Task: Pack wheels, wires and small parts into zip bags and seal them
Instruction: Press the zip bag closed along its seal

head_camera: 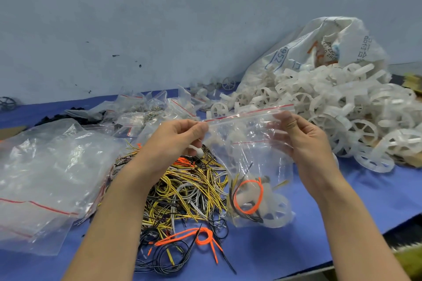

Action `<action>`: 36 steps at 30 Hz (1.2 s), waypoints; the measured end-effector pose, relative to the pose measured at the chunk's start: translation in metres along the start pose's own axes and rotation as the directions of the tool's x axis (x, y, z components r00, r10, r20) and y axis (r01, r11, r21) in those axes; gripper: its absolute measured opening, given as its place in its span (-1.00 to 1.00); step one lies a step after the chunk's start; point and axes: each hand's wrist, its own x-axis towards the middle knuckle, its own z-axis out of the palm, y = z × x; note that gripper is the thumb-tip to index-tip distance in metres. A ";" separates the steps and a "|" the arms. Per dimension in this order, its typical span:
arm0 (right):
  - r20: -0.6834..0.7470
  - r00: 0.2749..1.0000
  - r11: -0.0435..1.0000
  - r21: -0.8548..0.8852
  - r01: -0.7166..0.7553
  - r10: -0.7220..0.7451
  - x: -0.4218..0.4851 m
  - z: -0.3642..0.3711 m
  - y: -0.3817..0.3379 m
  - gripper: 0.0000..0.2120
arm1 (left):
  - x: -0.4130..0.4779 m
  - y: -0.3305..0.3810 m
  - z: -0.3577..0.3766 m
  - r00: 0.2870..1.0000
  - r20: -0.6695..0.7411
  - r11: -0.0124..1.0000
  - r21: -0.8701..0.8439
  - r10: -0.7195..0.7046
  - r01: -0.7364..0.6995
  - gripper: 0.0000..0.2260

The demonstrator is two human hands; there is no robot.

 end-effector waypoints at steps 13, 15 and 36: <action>-0.010 1.000 0.997 0.075 -0.023 0.024 0.001 0.001 0.000 -0.84 | -0.001 0.006 -0.001 0.998 -0.049 0.995 -0.095 -0.034 0.030 -0.81; -0.013 0.999 0.996 0.083 -0.030 0.031 0.002 0.001 0.000 -0.85 | -0.001 0.006 -0.001 0.998 -0.050 0.996 -0.084 -0.025 0.020 -0.83; -0.057 0.998 0.996 0.078 -0.036 0.041 0.001 0.006 -0.004 -0.83 | -0.004 0.009 0.013 0.999 0.024 0.999 -0.008 0.031 -0.031 -0.78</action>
